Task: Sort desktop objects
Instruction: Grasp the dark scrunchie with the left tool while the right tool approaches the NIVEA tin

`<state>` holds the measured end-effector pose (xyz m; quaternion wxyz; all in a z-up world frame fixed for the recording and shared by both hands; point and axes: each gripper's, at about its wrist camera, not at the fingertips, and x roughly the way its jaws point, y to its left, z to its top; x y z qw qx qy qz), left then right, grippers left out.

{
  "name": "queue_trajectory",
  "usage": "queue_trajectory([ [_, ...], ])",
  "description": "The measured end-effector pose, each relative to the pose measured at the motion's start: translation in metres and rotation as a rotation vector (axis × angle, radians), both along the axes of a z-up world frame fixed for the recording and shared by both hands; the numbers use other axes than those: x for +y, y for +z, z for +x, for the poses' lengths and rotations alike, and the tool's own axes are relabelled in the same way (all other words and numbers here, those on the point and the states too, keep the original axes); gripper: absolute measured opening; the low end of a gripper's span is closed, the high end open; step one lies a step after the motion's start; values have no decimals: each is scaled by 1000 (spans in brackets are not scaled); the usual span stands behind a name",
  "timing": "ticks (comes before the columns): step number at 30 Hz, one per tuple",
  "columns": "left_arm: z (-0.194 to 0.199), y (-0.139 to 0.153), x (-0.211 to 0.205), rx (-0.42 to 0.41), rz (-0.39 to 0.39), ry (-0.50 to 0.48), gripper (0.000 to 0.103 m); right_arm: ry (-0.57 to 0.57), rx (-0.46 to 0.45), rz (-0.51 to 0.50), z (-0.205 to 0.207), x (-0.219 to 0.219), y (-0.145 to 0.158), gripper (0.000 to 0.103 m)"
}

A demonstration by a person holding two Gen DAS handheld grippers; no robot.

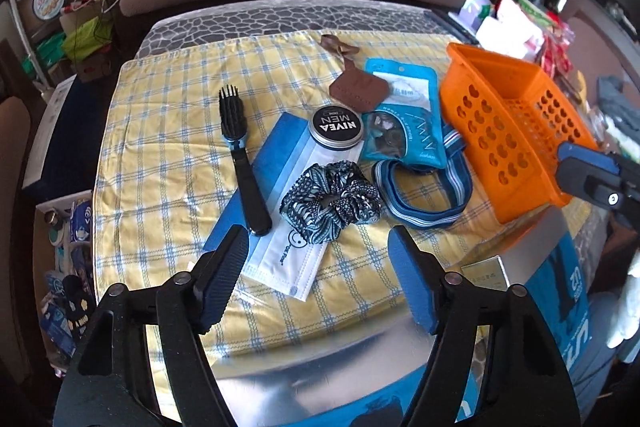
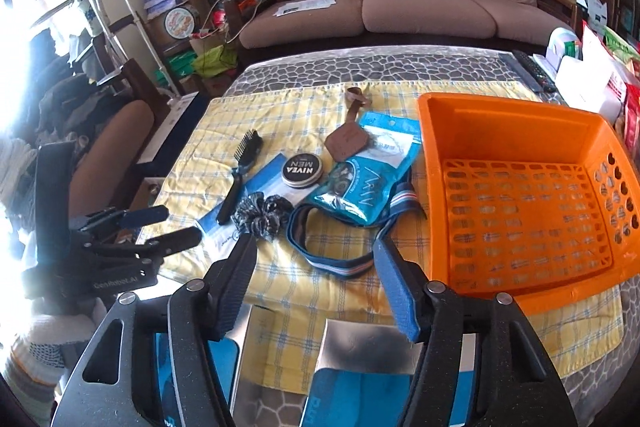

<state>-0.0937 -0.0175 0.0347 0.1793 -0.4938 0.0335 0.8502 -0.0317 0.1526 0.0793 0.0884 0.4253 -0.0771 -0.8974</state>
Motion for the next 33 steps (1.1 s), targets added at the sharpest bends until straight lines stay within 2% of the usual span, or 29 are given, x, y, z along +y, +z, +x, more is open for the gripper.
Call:
queue_trajectory([
  [5,-25,-19,22,-13,-83,-60,70,28,-18,25,-28,-9,-4,62],
  [10,-44,-36,33,-49,-122,-113,70,43,-48,45,-69,-16,-11,62],
  [14,-56,-50,39,-79,-135,-137,70,42,-80,40,-98,-21,-23,62],
  [17,-64,-59,41,-113,-113,-150,68,42,-99,33,-111,-24,-33,62],
  [19,-66,-63,43,-129,-93,-161,51,43,-110,32,-116,-25,-40,62],
  [20,-66,-65,43,-134,-79,-168,47,40,-115,31,-117,-25,-43,62],
  [21,-65,-65,43,-136,-67,-169,36,37,-121,25,-119,-24,-47,62],
  [24,-64,-60,37,-134,0,-158,18,23,-141,16,-123,-21,-56,62],
  [29,-69,-53,20,-154,95,-133,13,2,-161,4,-129,-14,-62,62],
  [33,-69,-42,-1,-129,146,-89,12,-3,-162,-4,-136,-16,-60,62],
])
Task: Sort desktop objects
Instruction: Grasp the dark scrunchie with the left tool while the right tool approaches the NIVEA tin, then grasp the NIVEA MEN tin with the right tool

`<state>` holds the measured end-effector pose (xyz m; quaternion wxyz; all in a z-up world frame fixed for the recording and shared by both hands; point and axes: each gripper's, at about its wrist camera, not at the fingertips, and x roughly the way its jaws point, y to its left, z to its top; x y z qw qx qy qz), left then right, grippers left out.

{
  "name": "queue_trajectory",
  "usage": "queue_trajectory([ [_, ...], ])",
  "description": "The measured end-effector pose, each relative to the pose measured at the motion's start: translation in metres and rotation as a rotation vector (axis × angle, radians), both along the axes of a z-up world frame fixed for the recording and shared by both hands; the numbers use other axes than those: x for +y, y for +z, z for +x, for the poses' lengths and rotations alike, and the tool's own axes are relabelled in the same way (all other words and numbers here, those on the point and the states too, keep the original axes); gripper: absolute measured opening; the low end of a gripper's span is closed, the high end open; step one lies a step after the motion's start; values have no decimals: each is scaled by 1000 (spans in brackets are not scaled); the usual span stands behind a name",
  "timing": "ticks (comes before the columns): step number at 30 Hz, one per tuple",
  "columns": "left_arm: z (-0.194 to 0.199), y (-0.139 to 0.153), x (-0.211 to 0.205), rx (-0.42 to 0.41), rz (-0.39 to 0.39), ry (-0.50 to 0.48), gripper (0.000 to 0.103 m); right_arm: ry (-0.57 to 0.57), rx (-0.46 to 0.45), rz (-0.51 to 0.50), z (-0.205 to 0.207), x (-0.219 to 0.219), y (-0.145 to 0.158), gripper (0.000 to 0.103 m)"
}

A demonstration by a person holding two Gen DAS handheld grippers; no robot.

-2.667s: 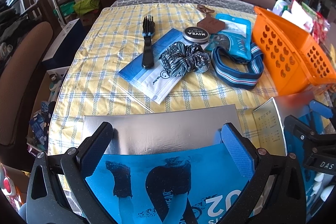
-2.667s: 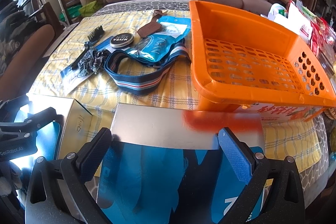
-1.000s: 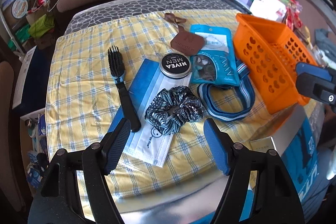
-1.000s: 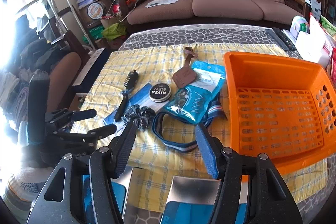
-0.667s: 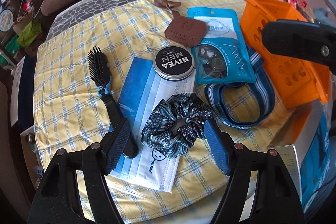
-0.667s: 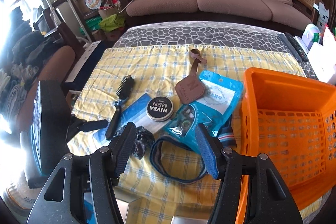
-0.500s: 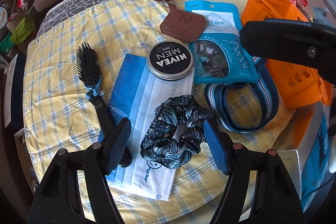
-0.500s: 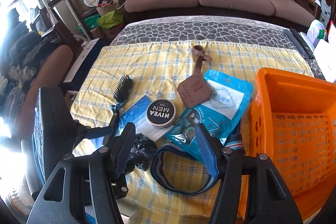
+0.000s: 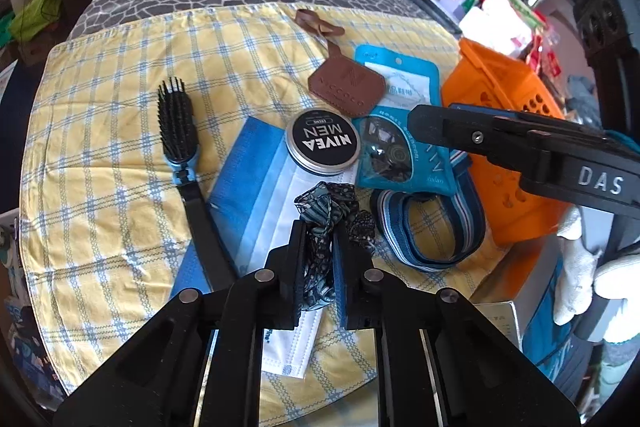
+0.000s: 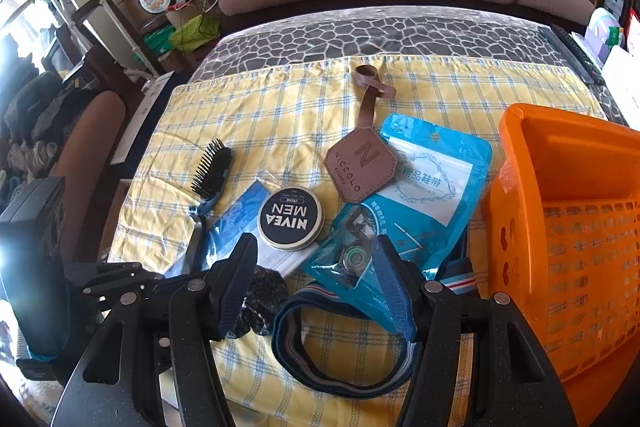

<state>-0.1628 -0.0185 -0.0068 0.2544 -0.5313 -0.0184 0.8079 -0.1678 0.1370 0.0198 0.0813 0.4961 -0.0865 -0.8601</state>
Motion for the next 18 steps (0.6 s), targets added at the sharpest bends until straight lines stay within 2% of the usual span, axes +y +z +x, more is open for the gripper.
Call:
queue_trajectory([
  [4,2,5,-20,6,21,37,12,19,-21,23,-14,-12,-4,62],
  [10,8,17,-55,19,99,97,12,41,-79,73,-39,-33,-30,62],
  [15,13,25,-72,35,108,112,12,28,-130,85,-52,-37,-51,63],
  [18,14,27,-80,39,121,122,12,17,-150,90,-57,-36,-59,68],
])
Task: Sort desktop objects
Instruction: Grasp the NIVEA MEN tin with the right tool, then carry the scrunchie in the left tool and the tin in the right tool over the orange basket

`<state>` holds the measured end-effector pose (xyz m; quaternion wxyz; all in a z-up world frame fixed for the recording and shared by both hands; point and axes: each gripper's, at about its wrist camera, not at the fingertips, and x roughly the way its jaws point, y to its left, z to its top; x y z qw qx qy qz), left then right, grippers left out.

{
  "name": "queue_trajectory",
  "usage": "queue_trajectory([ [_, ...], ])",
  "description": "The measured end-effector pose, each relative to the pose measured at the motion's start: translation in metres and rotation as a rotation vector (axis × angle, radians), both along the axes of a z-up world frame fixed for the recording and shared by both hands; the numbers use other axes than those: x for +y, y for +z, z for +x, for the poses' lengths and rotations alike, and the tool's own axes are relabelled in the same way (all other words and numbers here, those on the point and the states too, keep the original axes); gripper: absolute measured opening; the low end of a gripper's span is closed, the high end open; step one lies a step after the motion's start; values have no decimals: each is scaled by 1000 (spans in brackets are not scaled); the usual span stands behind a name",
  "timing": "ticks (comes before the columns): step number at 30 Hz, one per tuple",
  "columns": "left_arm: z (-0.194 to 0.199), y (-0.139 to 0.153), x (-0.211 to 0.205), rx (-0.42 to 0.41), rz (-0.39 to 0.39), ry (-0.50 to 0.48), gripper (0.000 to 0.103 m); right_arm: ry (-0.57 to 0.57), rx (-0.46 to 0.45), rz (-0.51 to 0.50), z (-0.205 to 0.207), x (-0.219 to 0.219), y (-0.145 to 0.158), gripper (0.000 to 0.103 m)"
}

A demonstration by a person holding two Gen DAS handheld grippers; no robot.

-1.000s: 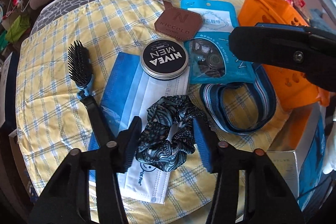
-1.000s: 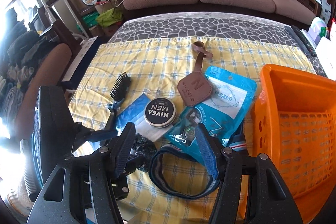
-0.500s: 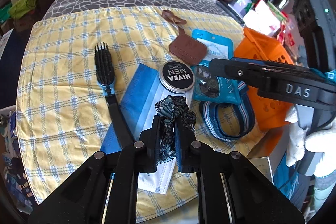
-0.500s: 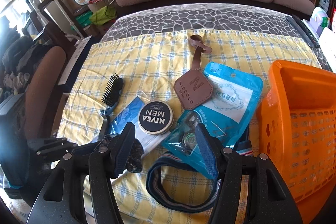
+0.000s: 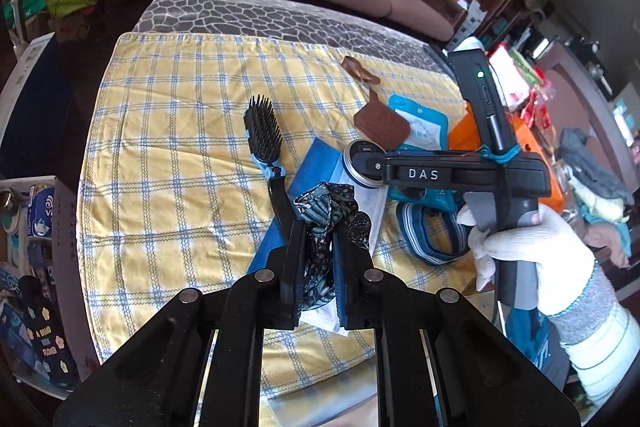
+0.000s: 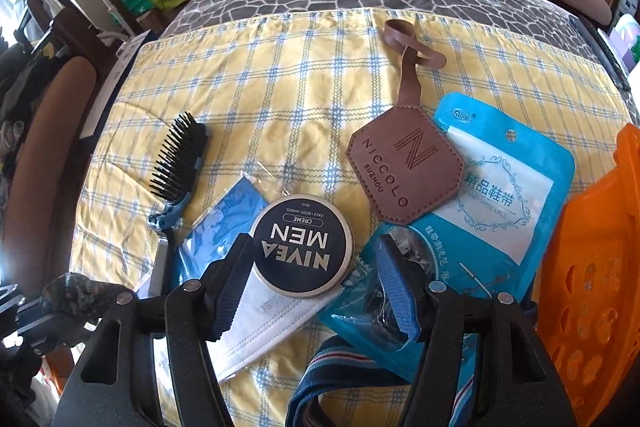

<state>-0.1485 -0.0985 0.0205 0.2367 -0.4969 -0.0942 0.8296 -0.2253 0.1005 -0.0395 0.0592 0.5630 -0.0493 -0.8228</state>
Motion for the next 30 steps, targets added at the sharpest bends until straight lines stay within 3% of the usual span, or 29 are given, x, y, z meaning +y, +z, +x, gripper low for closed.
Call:
queue_trajectory([
  [10,9,1,-5,-1,11,16,12,46,-19,54,-5,-20,-8,69],
  [13,12,4,-5,-1,9,15,12,51,-22,103,-6,-25,-13,61],
  [16,14,10,-3,7,5,13,12,43,-17,80,-5,-22,-7,61],
  [21,18,27,5,28,0,3,12,52,28,60,3,-18,22,61],
  [30,27,71,53,80,3,-47,12,60,122,33,37,17,102,61],
])
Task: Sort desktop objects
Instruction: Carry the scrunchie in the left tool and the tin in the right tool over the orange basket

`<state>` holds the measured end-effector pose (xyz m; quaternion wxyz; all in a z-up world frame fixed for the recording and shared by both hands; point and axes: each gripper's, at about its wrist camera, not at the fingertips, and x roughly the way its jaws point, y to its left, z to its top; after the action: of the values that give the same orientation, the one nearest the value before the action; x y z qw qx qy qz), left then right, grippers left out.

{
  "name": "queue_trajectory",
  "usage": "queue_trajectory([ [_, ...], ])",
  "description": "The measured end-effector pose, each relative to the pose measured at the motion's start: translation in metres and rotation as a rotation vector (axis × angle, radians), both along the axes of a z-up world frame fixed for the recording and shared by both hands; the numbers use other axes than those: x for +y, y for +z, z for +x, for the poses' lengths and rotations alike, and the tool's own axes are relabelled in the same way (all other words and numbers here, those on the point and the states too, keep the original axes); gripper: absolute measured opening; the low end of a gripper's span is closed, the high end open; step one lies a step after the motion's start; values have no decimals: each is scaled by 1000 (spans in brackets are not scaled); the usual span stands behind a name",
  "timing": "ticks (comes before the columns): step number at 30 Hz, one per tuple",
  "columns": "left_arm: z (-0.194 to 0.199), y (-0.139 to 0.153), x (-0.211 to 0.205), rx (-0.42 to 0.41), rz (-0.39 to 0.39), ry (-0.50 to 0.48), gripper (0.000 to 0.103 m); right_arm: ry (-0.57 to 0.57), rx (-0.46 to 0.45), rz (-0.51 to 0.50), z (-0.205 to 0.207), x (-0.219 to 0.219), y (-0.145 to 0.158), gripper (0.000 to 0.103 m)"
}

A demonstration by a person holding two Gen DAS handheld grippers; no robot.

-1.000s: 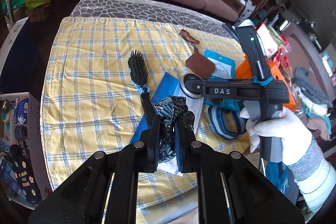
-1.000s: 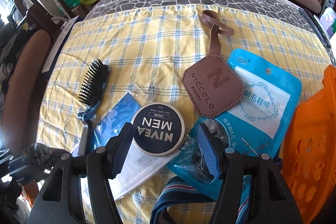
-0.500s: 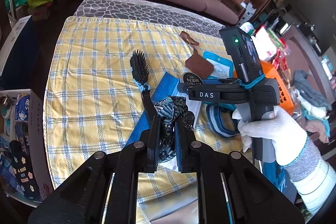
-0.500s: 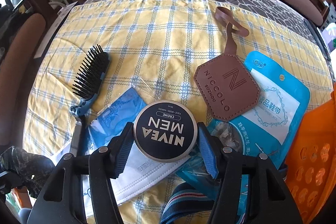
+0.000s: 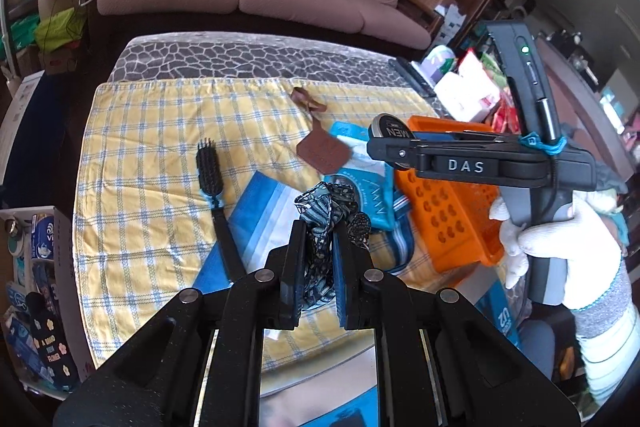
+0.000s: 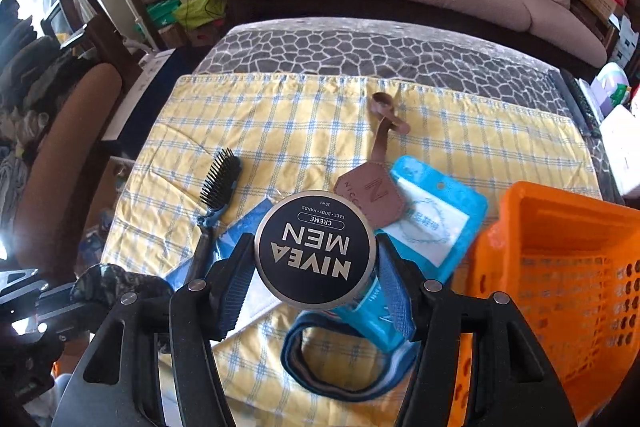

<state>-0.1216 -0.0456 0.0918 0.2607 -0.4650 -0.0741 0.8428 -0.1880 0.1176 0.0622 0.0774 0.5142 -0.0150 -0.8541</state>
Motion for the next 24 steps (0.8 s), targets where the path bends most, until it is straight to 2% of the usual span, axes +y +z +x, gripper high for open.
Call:
queue_trajectory([
  [5,5,19,45,12,30,-50,12,-42,26,-27,27,53,35,61],
  [10,4,29,104,9,51,-113,12,-123,30,3,53,123,48,61],
  [15,-4,32,167,-20,80,-169,12,-219,0,23,75,197,36,61],
  [24,-26,4,275,-102,31,-226,12,-351,-72,29,84,308,0,61],
])
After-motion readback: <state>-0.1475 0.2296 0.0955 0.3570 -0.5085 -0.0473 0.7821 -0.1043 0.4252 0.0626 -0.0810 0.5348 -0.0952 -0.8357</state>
